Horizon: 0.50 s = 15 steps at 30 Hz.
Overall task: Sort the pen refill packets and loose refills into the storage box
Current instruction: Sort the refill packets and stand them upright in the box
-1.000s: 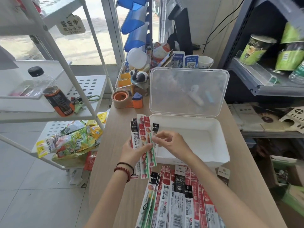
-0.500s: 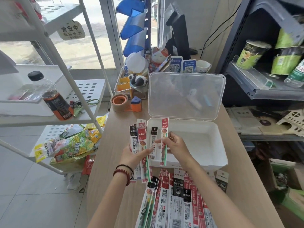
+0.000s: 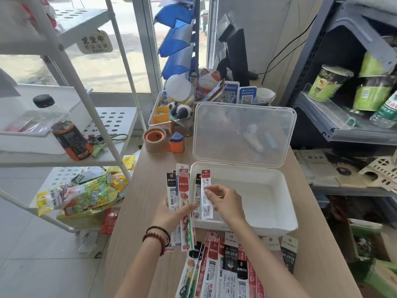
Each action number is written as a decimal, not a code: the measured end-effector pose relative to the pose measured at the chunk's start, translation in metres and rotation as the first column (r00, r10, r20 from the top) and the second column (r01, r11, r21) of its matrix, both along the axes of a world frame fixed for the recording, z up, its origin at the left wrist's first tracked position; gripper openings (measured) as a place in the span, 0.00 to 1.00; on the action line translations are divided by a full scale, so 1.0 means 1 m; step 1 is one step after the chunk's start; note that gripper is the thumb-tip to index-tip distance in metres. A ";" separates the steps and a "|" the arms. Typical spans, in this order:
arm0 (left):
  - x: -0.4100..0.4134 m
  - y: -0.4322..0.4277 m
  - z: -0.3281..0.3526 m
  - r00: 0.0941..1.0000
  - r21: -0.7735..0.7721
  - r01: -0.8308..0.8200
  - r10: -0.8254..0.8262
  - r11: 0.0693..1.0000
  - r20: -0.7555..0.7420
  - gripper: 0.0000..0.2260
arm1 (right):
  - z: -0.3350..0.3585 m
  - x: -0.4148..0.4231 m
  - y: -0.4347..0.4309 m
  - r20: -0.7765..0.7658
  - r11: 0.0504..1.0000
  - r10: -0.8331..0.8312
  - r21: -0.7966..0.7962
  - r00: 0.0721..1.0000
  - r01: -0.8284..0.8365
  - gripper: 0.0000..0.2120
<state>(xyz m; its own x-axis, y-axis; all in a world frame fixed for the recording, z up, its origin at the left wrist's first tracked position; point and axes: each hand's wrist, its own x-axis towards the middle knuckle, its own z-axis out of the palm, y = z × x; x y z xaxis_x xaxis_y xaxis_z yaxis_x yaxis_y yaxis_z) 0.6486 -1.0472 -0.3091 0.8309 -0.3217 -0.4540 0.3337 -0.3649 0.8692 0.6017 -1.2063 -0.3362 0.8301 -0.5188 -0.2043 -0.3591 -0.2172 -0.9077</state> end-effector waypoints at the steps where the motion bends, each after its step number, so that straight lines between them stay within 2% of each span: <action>1: 0.000 0.000 0.000 1.000 -0.004 0.001 -0.001 1.000 0.002 0.22 | 0.000 0.002 0.001 -0.009 1.000 0.001 -0.008 1.000 -0.001 0.05; 3: 0.000 0.000 0.003 1.000 -0.010 0.015 -0.015 1.000 0.014 0.19 | -0.001 0.008 0.003 -0.049 0.998 0.045 -0.041 0.998 -0.047 0.06; 8: 0.000 0.000 0.007 0.998 -0.015 0.051 -0.050 0.999 0.048 0.12 | -0.005 0.015 0.007 -0.149 0.975 0.151 -0.141 0.977 -0.172 0.17; 11: 0.001 0.001 0.007 0.997 -0.010 0.057 -0.056 0.998 0.047 0.12 | -0.004 0.016 0.007 -0.179 0.954 0.182 -0.208 0.967 -0.218 0.20; 15: 0.001 0.002 0.005 0.998 0.010 0.046 -0.047 0.999 0.040 0.18 | -0.006 0.017 0.007 -0.222 0.952 0.156 -0.227 0.962 -0.207 0.21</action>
<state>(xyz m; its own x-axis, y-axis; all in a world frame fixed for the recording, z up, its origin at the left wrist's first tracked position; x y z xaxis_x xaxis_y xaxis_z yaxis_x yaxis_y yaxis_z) 0.6500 -1.0451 -0.3042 0.8328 -0.3562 -0.4237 0.2810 -0.3874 0.8781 0.6183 -1.1989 -0.3419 0.8705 -0.4179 -0.2602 -0.4601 -0.5028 -0.7318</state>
